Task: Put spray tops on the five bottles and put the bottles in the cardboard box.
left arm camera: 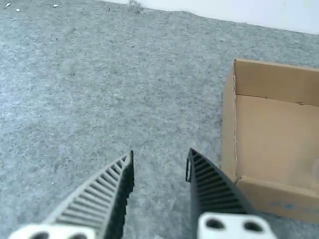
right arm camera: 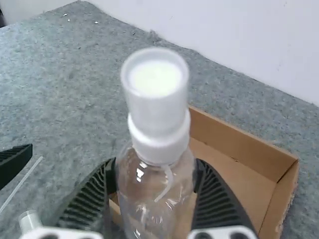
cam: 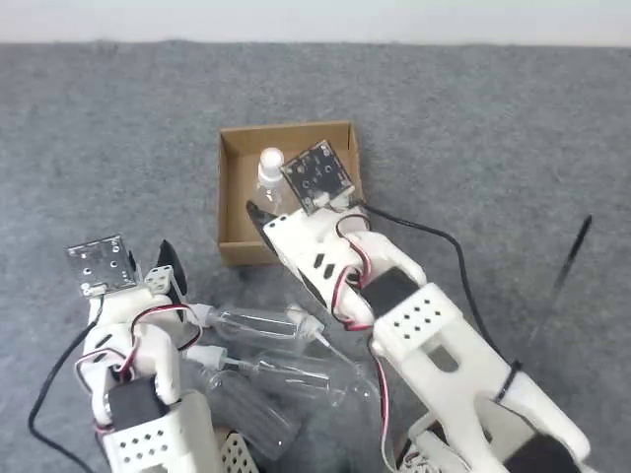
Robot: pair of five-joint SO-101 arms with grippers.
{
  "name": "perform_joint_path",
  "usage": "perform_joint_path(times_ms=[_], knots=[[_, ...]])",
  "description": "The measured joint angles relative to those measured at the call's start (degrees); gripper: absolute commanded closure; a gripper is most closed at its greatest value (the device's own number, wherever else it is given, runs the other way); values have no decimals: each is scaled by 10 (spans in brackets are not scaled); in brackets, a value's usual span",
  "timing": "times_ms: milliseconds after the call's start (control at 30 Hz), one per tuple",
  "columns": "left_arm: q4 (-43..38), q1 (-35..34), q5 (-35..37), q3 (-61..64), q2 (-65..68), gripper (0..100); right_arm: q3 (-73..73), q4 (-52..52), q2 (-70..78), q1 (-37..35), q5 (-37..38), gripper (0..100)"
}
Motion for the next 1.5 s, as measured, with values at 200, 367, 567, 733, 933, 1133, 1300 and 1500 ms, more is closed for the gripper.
perform_joint_path(times_ms=[200, 367, 567, 733, 933, 1133, 1300, 1500], knots=[[0, 0, 0, 0, 0, 837, -7, -99, 70, 0, 0, 988], [0, 0, 0, 0, 0, 837, -33, -142, 127, 3, 0, 988], [0, 0, 0, 0, 0, 837, -96, -150, 214, 12, 0, 988], [0, 0, 0, 0, 0, 837, -149, -151, 282, 13, 0, 988], [-16, 0, 0, 9, 0, 837, -213, -151, 355, 27, 0, 988], [-43, 0, 0, 24, 0, 837, -271, -151, 417, 44, 0, 988], [-43, 0, 0, 24, 0, 837, -311, -151, 465, 47, 0, 988], [-43, 0, 0, 24, 0, 837, -370, -151, 515, 47, 0, 988]])
